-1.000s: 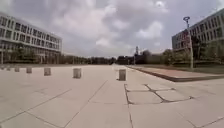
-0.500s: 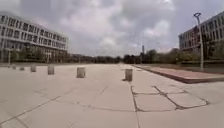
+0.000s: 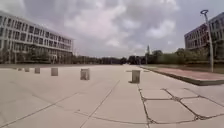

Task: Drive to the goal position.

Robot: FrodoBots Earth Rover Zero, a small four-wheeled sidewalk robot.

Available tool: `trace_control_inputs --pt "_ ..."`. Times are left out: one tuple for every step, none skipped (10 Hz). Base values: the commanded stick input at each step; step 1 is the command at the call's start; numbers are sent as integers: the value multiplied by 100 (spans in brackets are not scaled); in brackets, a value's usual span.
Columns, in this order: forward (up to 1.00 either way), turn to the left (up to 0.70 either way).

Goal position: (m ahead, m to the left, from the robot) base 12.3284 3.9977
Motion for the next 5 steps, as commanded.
trace_control_inputs --pt "50 -2" --pt "50 -2" --pt "50 -2" --pt "50 -2" --pt "50 -2"
